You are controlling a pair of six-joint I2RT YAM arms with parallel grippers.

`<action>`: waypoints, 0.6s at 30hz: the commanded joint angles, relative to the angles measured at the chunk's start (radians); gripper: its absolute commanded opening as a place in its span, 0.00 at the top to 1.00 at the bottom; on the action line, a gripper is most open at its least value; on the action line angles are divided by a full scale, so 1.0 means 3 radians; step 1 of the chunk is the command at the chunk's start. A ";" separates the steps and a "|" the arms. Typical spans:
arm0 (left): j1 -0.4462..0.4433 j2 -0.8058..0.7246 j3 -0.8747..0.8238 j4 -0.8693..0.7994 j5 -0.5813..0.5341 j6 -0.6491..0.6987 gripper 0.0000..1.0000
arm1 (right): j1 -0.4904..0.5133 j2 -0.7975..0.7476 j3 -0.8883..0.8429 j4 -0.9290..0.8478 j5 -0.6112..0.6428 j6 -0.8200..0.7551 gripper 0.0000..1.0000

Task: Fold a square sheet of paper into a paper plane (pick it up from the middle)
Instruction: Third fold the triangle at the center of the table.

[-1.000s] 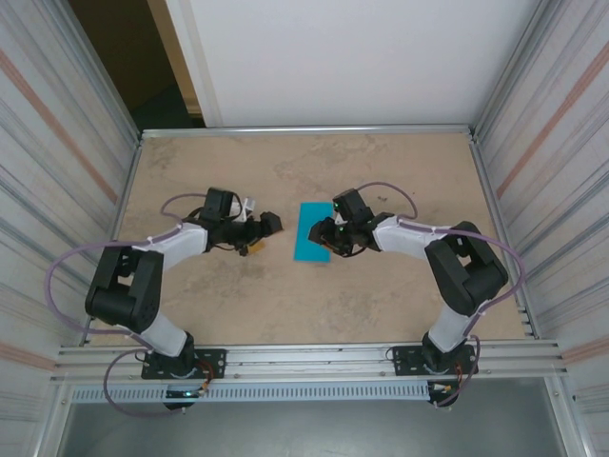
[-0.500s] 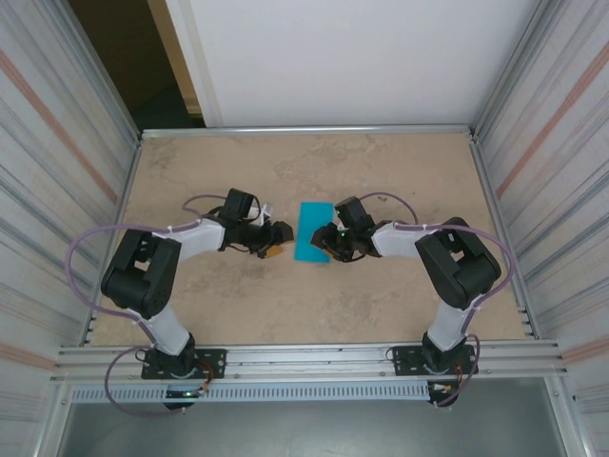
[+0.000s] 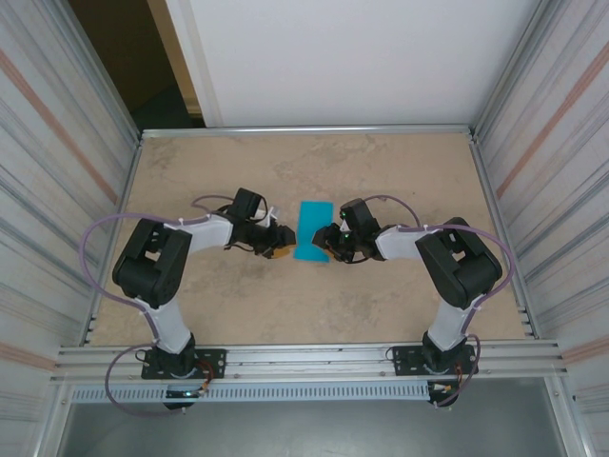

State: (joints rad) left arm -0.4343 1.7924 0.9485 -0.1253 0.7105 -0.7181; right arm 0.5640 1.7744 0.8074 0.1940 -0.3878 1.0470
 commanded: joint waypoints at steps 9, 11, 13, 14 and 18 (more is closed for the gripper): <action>-0.0059 0.0256 0.0378 -0.0421 -0.0027 0.0267 0.61 | -0.0055 0.0148 -0.0104 -0.0270 0.0092 0.0036 0.56; -0.0066 0.0296 0.0415 -0.0431 -0.0035 0.0279 0.62 | -0.0055 0.0150 -0.0103 -0.0268 0.0084 0.0037 0.56; -0.0071 0.0323 0.0447 -0.0435 -0.0031 0.0292 0.63 | -0.0061 0.0153 -0.0104 -0.0270 0.0078 0.0037 0.56; -0.0071 0.0340 0.0465 -0.0445 -0.0039 0.0297 0.63 | -0.0060 0.0150 -0.0099 -0.0269 0.0076 0.0034 0.56; -0.0076 0.0408 0.0529 -0.0446 -0.0003 0.0329 0.63 | -0.0062 0.0155 -0.0094 -0.0270 0.0065 0.0032 0.56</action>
State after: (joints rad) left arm -0.4507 1.9038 1.0721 -0.2352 0.7059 -0.6506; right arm 0.5587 1.7748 0.8066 0.1955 -0.3981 1.0470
